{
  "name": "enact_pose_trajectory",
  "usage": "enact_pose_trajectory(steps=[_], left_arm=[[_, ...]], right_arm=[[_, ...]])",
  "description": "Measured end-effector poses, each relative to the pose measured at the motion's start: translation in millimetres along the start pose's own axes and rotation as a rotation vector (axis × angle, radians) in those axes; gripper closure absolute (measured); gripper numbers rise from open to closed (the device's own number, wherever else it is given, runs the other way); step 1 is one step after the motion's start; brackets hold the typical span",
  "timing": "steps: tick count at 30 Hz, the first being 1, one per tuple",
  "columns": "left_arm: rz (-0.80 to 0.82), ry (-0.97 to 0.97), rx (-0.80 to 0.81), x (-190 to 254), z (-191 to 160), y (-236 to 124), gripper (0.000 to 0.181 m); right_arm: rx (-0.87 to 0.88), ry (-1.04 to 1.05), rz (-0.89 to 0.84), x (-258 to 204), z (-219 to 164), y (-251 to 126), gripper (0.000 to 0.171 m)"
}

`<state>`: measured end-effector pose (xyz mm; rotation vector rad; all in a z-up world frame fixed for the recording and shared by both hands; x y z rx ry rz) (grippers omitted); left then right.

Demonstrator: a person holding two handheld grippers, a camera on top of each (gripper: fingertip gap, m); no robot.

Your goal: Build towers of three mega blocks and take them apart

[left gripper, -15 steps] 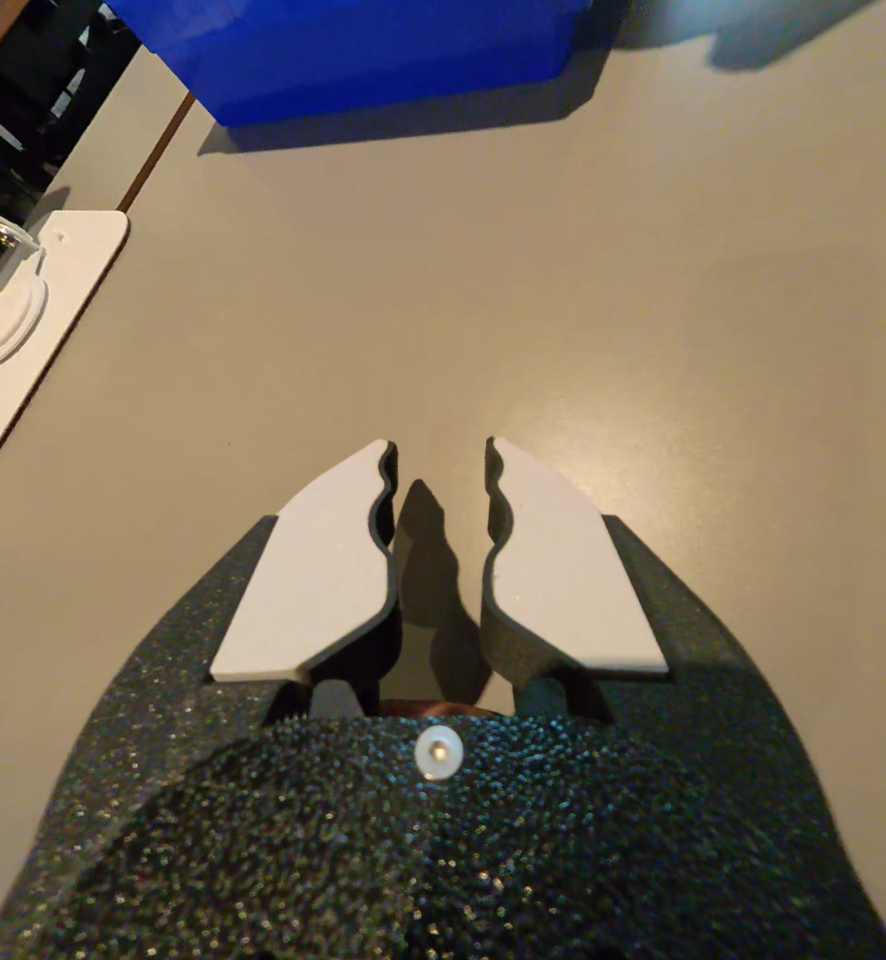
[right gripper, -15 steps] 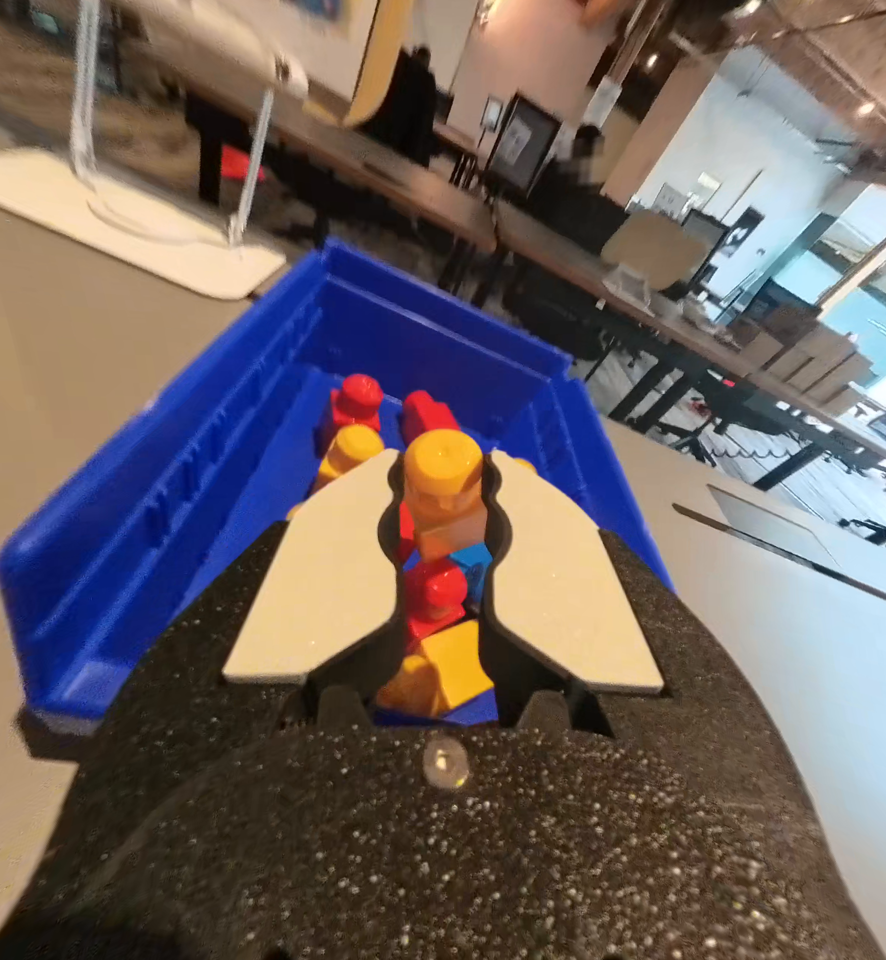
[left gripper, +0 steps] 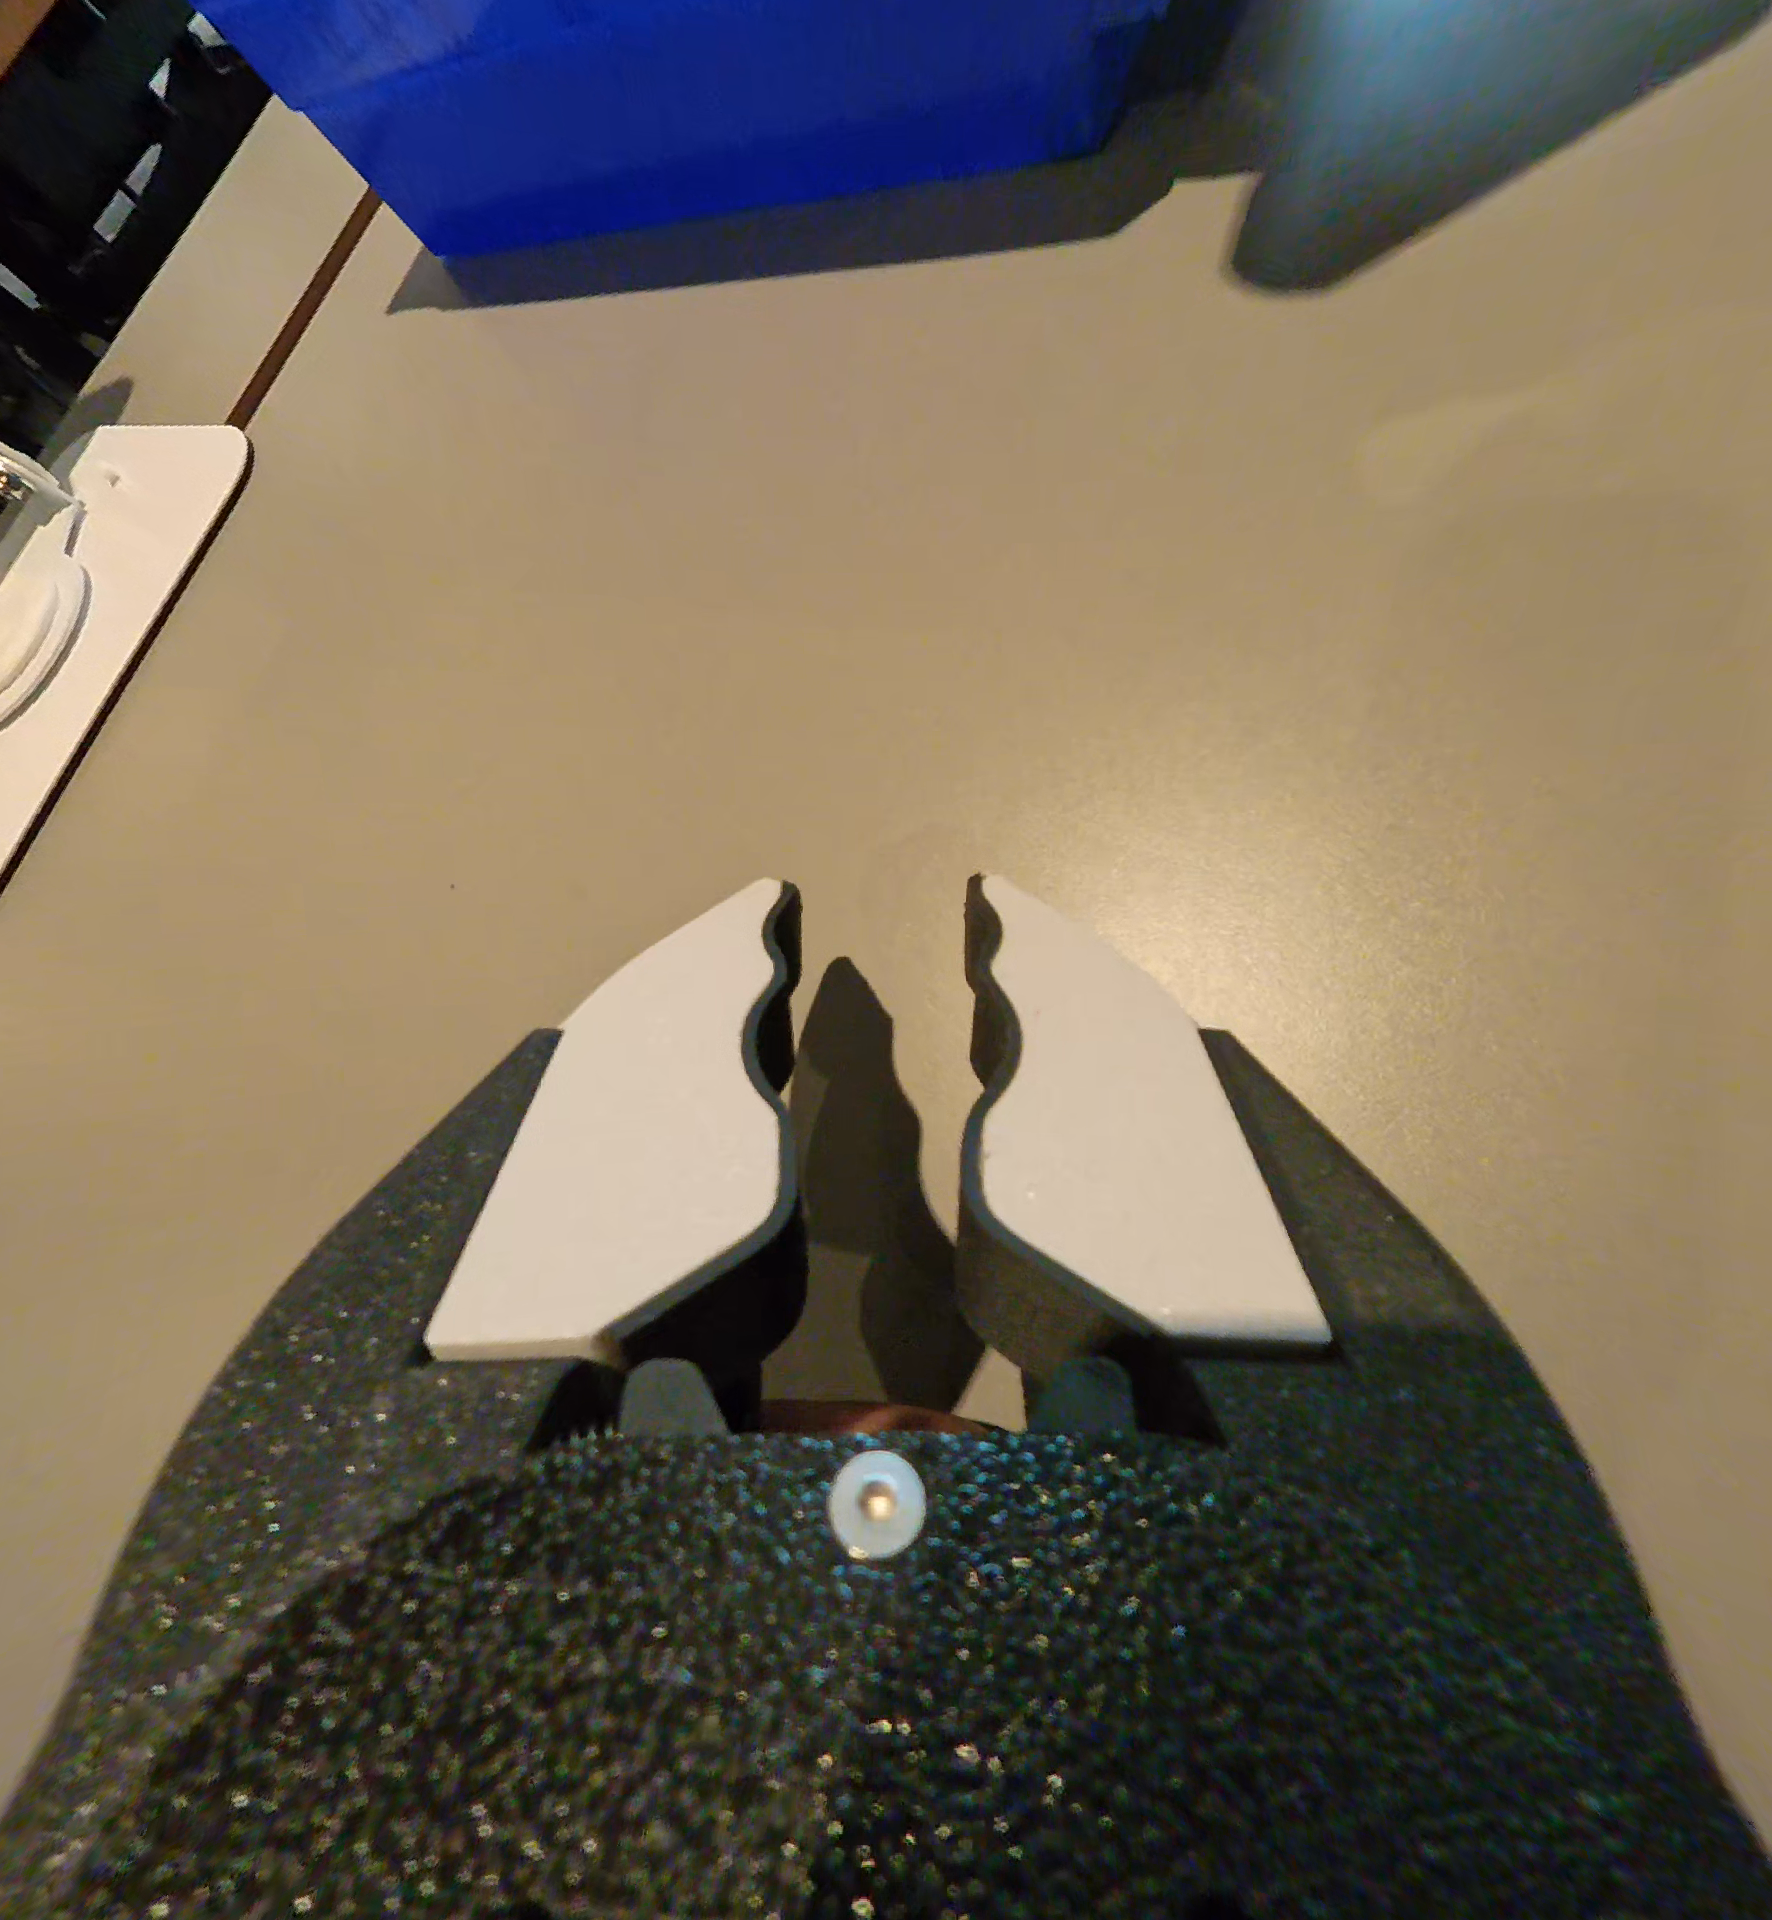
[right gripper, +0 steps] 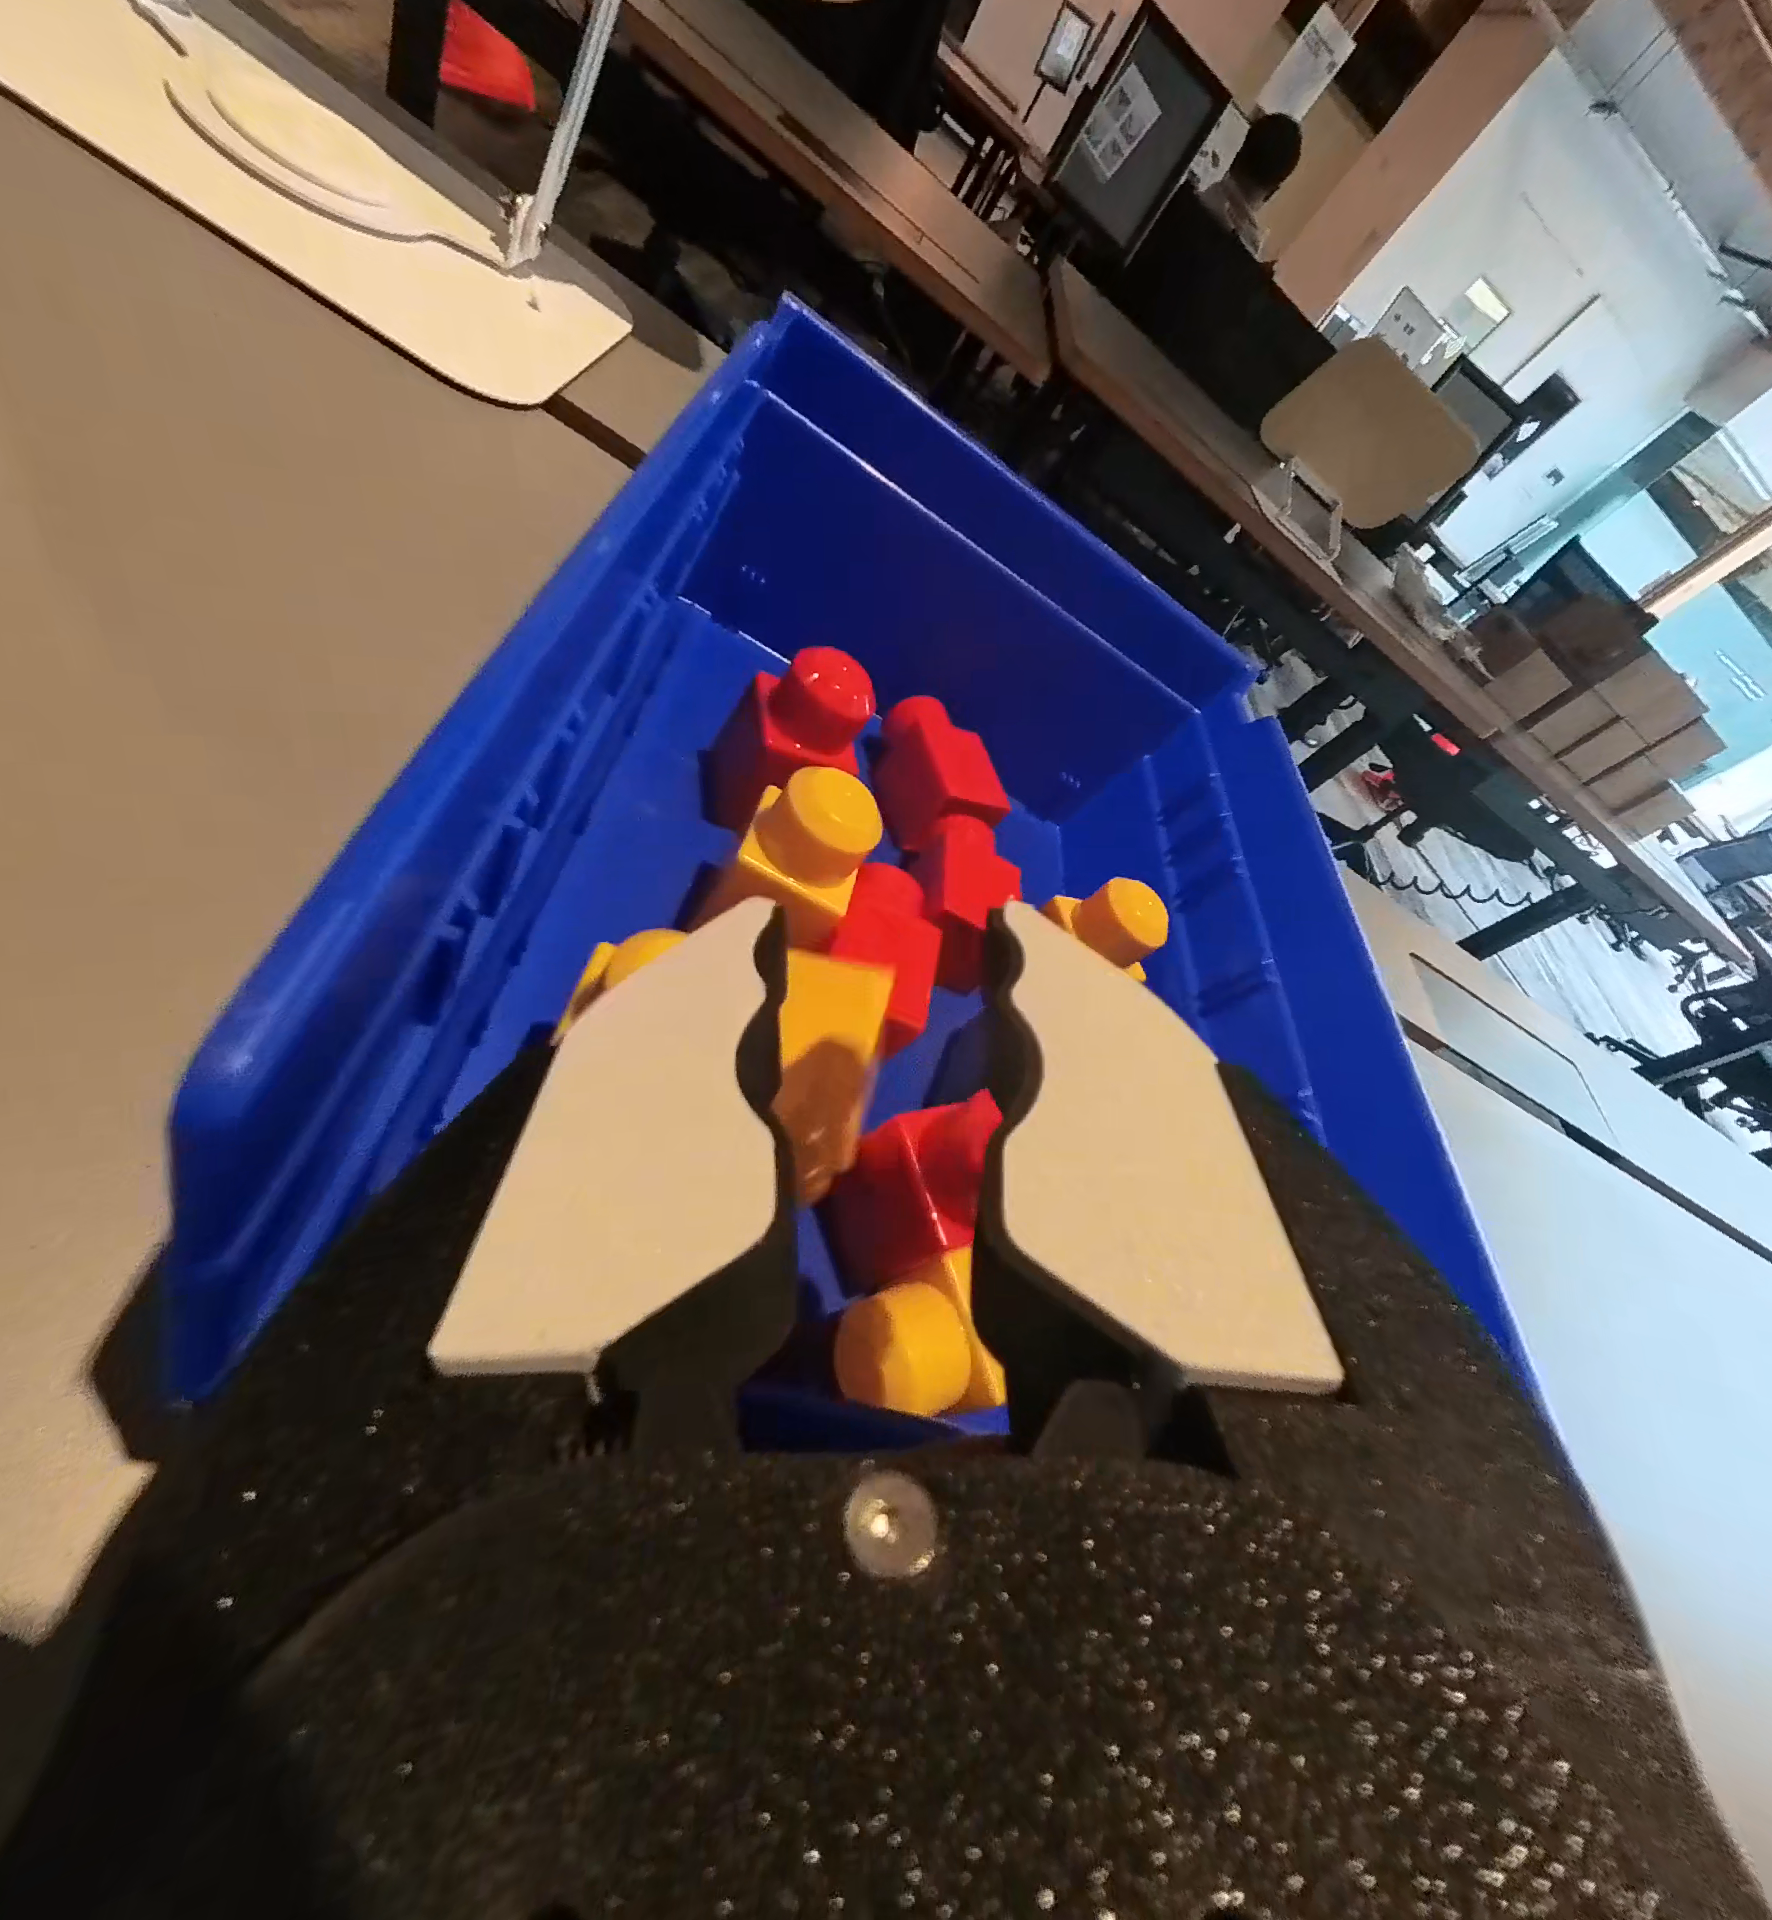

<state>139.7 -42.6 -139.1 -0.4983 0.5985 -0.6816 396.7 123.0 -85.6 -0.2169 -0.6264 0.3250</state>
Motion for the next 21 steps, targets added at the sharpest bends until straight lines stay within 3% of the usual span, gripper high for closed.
enact_pose_trajectory(steps=[8,13,17,21], left_arm=[[-0.001,-0.005,-0.002,-1.0,-0.1,0.5,0.152],[0.012,-0.004,-0.002,-2.1,-0.3,0.6,0.152],[0.063,0.015,-0.003,-5.9,-1.5,0.5,0.152],[0.116,-0.002,0.018,-12.5,-0.8,-2.4,0.152]], right_arm=[[0.055,0.015,-0.015,-1.4,7.4,-15.2,0.132],[0.272,0.094,0.016,-4.8,26.0,-46.6,0.130],[0.595,0.157,0.166,-25.2,49.5,-87.2,0.129],[0.657,0.117,0.469,-78.3,63.7,-104.9,0.132]])
Point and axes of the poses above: each gripper's, where its closed fingertips meet, y out along the fingers, z out of its top, x = y × z across the jaws, the point moved 7 cm from there along -y, back along the fingers, and after that the axes turned 1 degree about -x, right-handed, at the moved point
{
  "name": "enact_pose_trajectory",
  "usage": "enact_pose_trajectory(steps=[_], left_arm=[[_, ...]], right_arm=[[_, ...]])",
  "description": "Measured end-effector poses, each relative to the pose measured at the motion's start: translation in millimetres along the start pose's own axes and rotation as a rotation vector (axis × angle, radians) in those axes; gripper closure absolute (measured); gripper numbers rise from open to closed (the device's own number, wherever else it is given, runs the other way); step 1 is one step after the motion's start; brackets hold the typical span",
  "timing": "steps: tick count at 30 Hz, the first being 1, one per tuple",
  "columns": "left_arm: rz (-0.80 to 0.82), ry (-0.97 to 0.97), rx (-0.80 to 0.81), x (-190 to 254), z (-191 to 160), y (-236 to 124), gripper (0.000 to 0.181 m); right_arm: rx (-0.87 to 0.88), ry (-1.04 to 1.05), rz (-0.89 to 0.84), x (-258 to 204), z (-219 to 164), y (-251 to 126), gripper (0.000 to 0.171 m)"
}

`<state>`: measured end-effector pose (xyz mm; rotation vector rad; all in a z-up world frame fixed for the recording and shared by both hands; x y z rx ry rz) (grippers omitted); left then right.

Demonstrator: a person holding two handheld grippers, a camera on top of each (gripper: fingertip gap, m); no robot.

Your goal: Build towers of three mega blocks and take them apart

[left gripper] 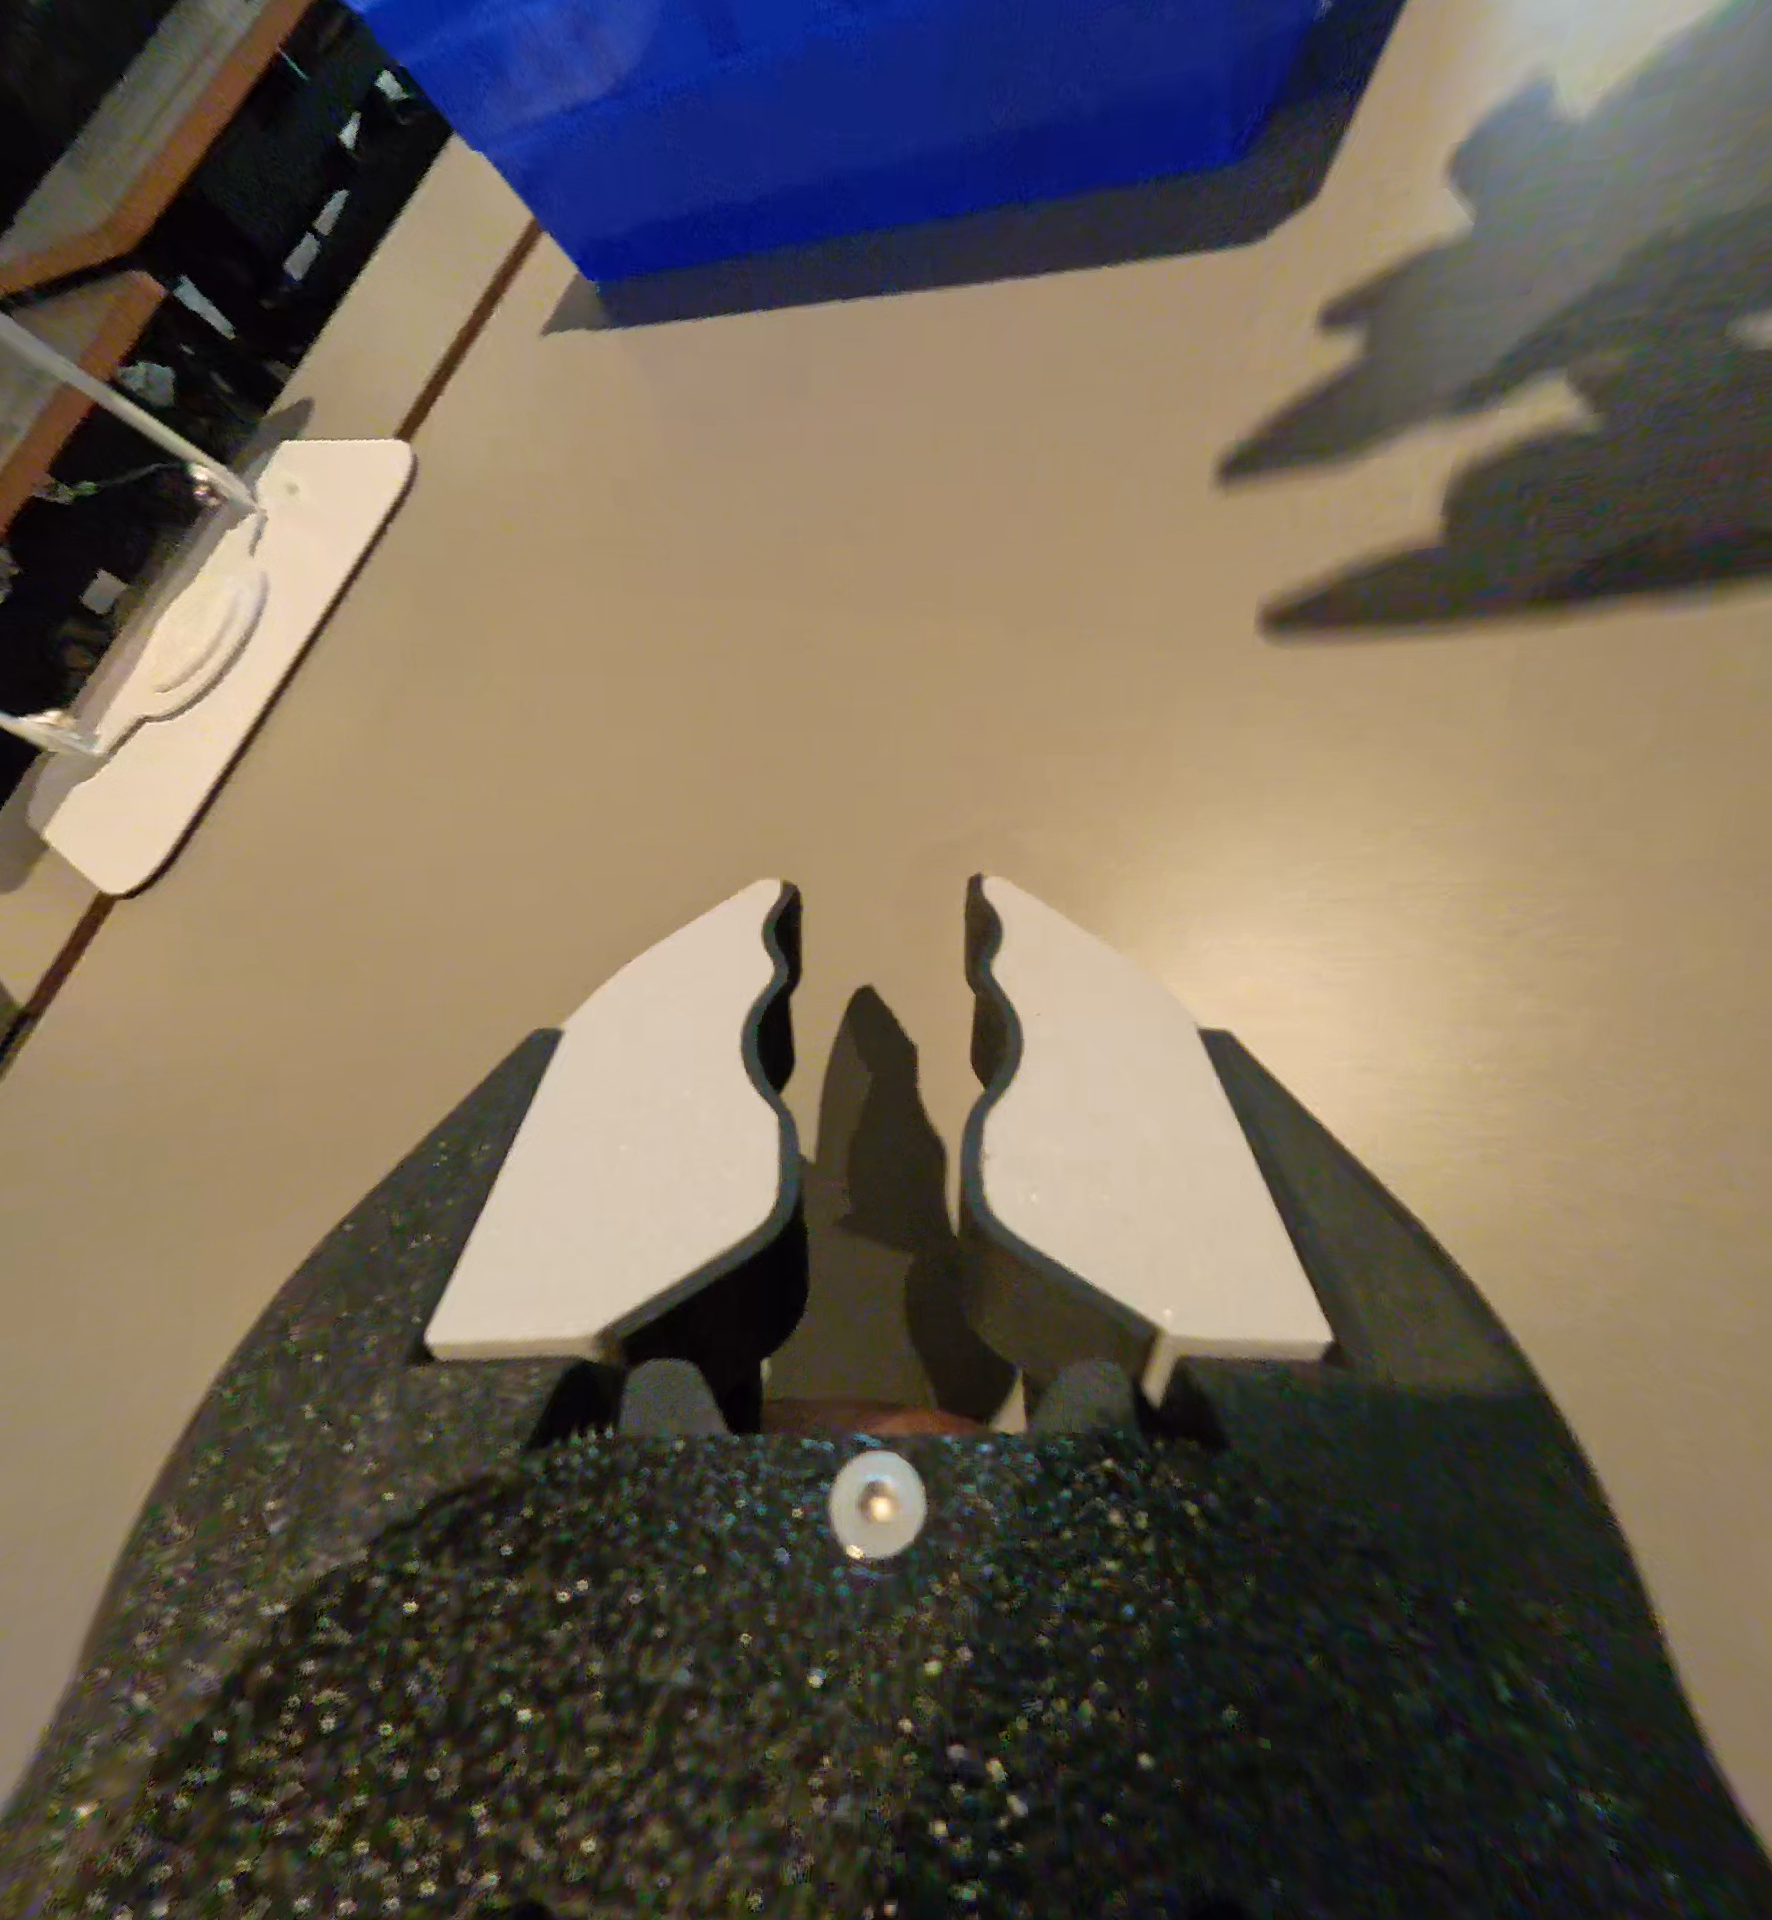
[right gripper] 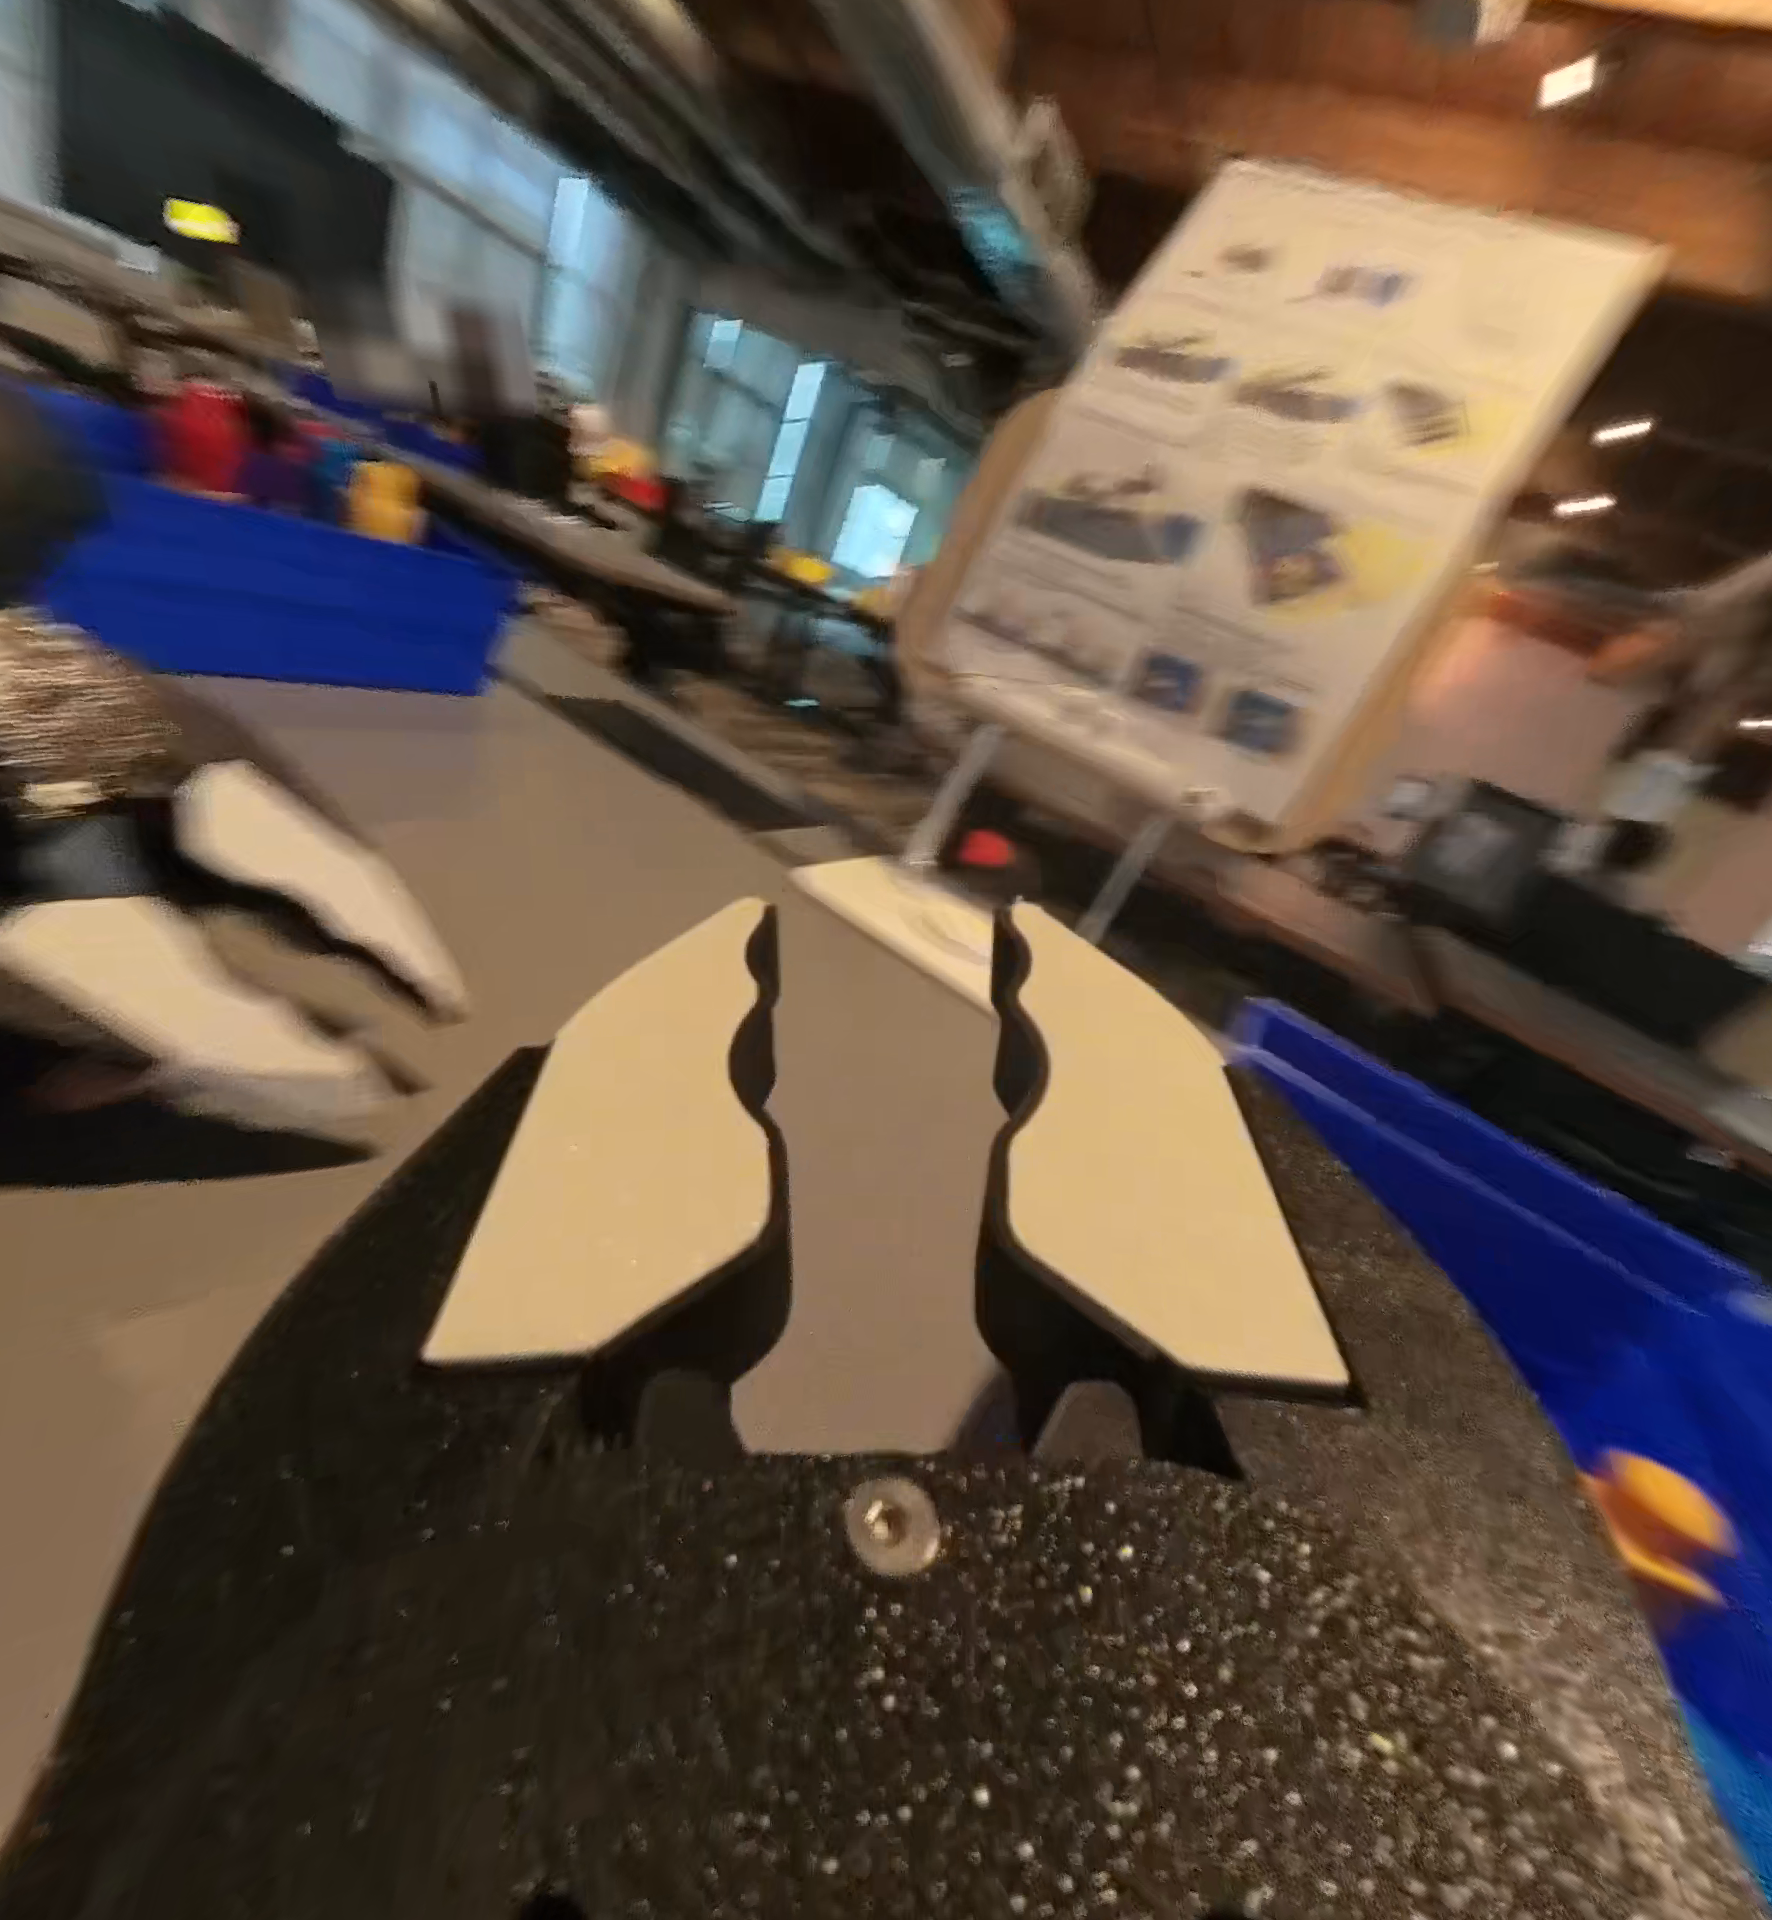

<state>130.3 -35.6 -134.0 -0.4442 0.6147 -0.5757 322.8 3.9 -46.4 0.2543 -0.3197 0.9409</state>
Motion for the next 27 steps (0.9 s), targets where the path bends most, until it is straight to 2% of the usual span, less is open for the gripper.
enact_pose_trajectory(steps=[2,4,7,12,16,19,22,25,27], left_arm=[[0.032,-0.024,0.019,-5.2,0.9,-2.3,0.152],[0.068,-0.056,0.037,-11.2,1.4,-5.3,0.152],[0.124,-0.116,0.063,-21.6,0.9,-10.8,0.152],[0.219,-0.228,0.124,-42.2,-1.2,-24.6,0.151],[0.332,-0.354,0.223,-71.9,-8.3,-51.4,0.150],[0.439,-0.496,0.307,-104.7,-26.6,-89.5,0.148],[0.596,-0.568,0.356,-149.0,-49.6,-146.2,0.146],[0.791,-0.607,0.325,-205.0,-79.1,-210.3,0.142],[0.908,-0.635,0.248,-243.9,-106.2,-243.6,0.141]], right_arm=[[-0.087,0.047,0.210,-34.4,-7.2,14.3,0.133],[-0.191,0.027,0.308,-61.3,-15.8,23.7,0.134],[-0.275,-0.030,0.359,-83.9,-24.8,27.4,0.133],[-0.399,0.077,0.421,-89.1,-41.1,30.2,0.132],[-0.407,0.089,0.434,-89.6,-41.8,30.6,0.132],[-0.421,0.052,0.448,-94.4,-42.7,30.4,0.132],[-0.439,0.002,0.455,-99.7,-43.9,30.2,0.133],[-0.467,-0.032,0.452,-103.2,-45.6,31.5,0.133],[-0.486,-0.046,0.451,-104.8,-46.8,32.5,0.133]])
Point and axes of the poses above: each gripper's, where its closed fingertips meet, y out along the fingers, z out of its top, x = y × z across the jaws, the point moved 7 cm from there along -y, back along the fingers, and after that the axes turned 1 degree about -x, right-handed, at the moved point
